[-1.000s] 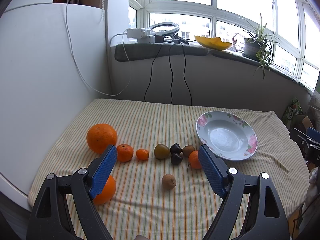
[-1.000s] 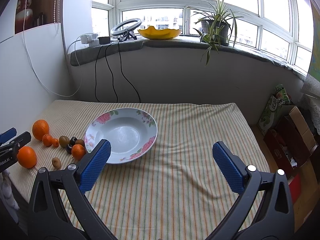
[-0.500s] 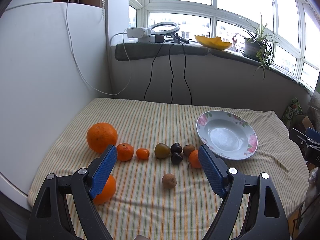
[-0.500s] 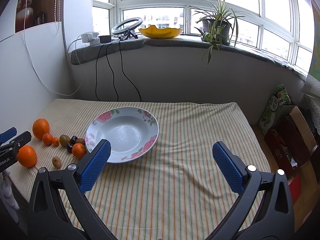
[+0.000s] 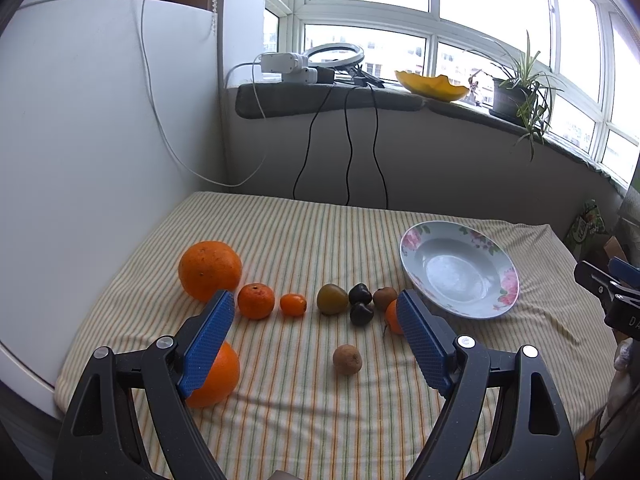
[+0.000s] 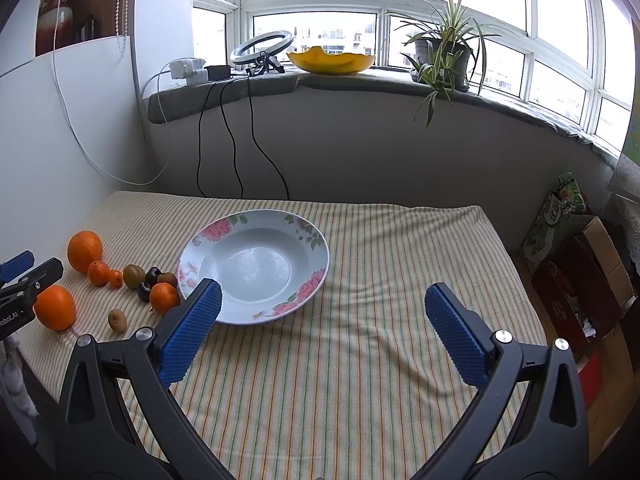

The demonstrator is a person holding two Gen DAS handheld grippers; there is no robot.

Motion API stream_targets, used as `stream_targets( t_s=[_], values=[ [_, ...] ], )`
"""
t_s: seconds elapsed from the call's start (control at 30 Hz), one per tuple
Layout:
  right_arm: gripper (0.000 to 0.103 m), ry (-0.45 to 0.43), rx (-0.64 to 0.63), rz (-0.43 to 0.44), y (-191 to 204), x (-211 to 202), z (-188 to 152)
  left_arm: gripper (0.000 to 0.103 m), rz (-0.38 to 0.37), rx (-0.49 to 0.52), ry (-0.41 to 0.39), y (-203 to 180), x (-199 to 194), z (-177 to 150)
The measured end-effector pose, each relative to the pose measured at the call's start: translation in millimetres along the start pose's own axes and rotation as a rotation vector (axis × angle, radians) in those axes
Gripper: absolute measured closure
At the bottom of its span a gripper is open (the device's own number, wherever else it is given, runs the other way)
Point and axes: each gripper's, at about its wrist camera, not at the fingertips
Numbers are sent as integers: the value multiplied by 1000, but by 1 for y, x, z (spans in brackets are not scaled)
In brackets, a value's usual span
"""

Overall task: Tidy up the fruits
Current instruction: 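Move the right gripper toward the large orange beside the fruit row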

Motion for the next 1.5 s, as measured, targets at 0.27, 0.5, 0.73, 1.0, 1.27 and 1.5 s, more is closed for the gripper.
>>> stream_targets(
  t_s=[0.27, 0.5, 0.73, 1.0, 1.27, 1.5],
  values=[
    [0, 3, -33, 45, 18, 5, 1, 20, -7, -43, 3, 19, 0, -4],
    [0, 14, -70, 239, 49, 14, 7, 20, -4, -130, 26, 55, -3, -17],
    [0, 84, -130, 449, 99, 36, 11, 21, 6, -223, 61, 92, -7, -36],
    [4, 221, -203, 618, 158, 64, 5, 22, -1, -298, 100, 117, -6, -56],
    [7, 310, -268, 708, 209, 78, 0, 22, -49, -351, 148, 125, 7, -70],
    [7, 373, -316, 777, 248, 90, -7, 22, -64, -352, 160, 128, 13, -74]
  ],
)
Point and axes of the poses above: each gripper's, at about its wrist camera, not at the fingertips, and x roughly the way its jaws point, y to its left, z to its top, and after that the axes turned 3 degrees about -z, right-handed
